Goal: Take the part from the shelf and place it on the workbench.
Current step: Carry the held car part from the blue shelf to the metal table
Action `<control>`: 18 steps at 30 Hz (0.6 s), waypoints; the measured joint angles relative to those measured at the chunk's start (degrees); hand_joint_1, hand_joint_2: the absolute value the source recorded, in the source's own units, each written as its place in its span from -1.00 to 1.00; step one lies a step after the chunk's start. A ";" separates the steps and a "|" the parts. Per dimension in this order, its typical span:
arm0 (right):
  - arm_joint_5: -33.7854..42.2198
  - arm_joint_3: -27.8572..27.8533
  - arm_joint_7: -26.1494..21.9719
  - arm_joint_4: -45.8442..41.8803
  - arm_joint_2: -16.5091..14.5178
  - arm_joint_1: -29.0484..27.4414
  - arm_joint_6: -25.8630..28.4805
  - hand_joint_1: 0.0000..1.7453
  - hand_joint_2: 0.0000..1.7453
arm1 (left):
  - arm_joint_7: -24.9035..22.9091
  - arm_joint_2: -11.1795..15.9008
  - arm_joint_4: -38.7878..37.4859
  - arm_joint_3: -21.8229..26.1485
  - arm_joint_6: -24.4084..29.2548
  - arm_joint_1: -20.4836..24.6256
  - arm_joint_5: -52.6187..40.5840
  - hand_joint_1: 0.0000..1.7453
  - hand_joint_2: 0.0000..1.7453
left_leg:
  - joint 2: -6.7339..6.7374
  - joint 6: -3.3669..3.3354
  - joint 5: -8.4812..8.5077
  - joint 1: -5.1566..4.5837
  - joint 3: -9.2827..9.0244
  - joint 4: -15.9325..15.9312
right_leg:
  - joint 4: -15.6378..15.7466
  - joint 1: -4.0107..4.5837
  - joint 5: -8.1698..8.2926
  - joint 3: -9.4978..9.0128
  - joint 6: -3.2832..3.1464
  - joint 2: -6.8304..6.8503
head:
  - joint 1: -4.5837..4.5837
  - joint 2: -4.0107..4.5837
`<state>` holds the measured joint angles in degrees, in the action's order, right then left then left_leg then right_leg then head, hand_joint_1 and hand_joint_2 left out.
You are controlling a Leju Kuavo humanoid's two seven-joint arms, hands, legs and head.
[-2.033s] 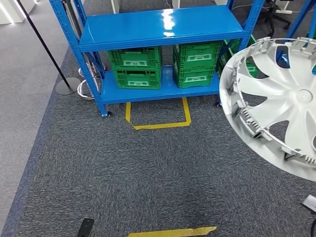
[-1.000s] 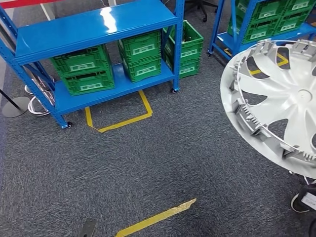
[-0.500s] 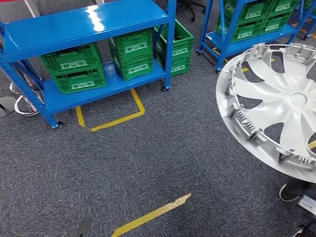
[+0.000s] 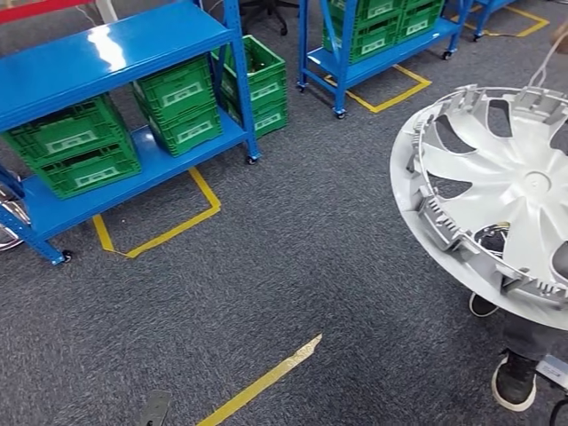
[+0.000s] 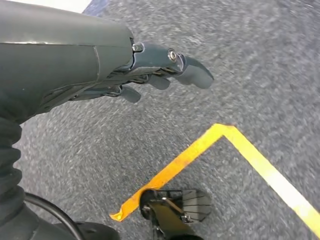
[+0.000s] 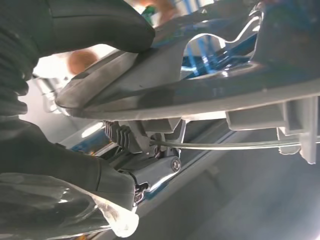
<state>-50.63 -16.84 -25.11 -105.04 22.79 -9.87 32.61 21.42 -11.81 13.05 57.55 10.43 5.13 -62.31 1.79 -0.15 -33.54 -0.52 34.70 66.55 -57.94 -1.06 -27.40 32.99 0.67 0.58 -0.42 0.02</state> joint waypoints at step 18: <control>0.02 -0.21 -0.01 -0.14 -0.30 -0.12 0.09 1.00 1.00 | 0.00 0.16 0.00 -0.02 -0.02 -0.31 0.00 -1.00 1.00 | 0.33 -2.53 6.30 0.43 -3.72 -10.00 | -15.47 -0.29 -5.99 9.22 3.06 -0.80 | 0.60 0.00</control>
<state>-50.60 -17.05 -25.12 -105.18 22.49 -9.99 32.70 21.42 -11.66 13.05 57.53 10.40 4.82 -62.31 2.12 -2.67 -27.24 -0.08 30.98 56.55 -73.41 -1.35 -33.39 42.21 3.73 -0.23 0.18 0.02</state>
